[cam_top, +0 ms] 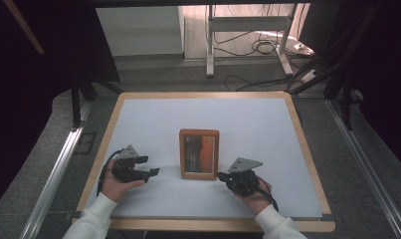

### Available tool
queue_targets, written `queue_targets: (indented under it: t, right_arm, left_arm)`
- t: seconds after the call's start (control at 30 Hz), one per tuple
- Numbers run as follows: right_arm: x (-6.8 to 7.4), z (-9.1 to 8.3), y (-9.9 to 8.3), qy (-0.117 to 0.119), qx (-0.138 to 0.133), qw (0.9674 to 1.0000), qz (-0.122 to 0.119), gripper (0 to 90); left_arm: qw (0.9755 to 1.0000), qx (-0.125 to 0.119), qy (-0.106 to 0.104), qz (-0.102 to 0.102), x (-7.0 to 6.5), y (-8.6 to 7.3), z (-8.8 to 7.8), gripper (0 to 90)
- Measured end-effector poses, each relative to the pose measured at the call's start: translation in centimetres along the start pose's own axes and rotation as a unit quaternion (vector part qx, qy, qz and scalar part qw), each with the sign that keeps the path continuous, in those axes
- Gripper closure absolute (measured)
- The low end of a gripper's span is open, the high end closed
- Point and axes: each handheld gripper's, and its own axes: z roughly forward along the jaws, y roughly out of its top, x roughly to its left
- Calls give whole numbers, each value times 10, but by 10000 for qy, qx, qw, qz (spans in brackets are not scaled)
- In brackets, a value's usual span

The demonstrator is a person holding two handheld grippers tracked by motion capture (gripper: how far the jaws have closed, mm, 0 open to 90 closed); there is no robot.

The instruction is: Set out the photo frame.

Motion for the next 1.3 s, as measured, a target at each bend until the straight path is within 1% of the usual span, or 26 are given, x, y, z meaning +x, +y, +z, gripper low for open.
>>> queue_targets:
  t: [0.07, 0.17, 0.2, 0.23, 0.27, 0.3, 0.37, 0.43, 0.57, 0.67, 0.77, 0.9, 1.07, 1.3]
  right_arm:
    - [-6, -7, -2, -11, -47, 10000, 64, 849]
    - [-16, -16, -6, -11, -64, 9999, 154, 741]
    - [-19, -20, -8, -36, -86, 9998, 159, 669]
    - [-21, -22, -10, -83, -120, 9997, 174, 579]
    - [-23, -25, -12, -160, -134, 9996, 204, 495]
    - [-25, -28, -15, -207, -140, 9994, 249, 430]
    - [-30, -33, -20, -305, -134, 9986, 400, 364]
    - [-37, -40, -28, -405, -158, 9975, 560, 328]
    - [-50, -53, -43, -730, -202, 9940, 795, 283]
    - [-56, -62, -50, -878, -231, 9920, 880, 272]
    - [-63, -65, -55, -994, -238, 9903, 944, 265]
    - [-68, -64, -57, -1063, -217, 9889, 1014, 259]
    - [-68, -62, -57, -1072, -179, 9895, 950, 254]
    - [-69, -64, -56, -1128, -239, 9887, 955, 250]
  left_arm:
    - [10000, 12, 8, 7, 0, 0, 0, 276]
    - [10000, -15, 15, -11, 0, -1, -1, 276]
    - [10000, -19, 16, -13, 0, -1, -2, 276]
    - [10000, -19, 15, -14, 0, -1, -2, 276]
    - [10000, -12, 18, -5, 0, -2, -2, 276]
    - [10000, -1, 19, -1, 0, -2, -2, 276]
    - [10000, 2, 28, -4, 0, -3, -2, 276]
    - [10000, -8, 33, -5, 0, -3, -2, 276]
    - [10000, 12, 36, 6, -1, -3, -1, 277]
    - [10000, 27, 39, 17, -2, -3, -1, 276]
    - [10000, 23, 43, 18, -2, -3, -1, 277]
    - [10000, 22, 40, 21, -2, -3, -1, 277]
    - [10000, 21, 37, 27, -2, -3, -1, 276]
    - [10000, 15, 33, 44, -2, -3, -1, 276]
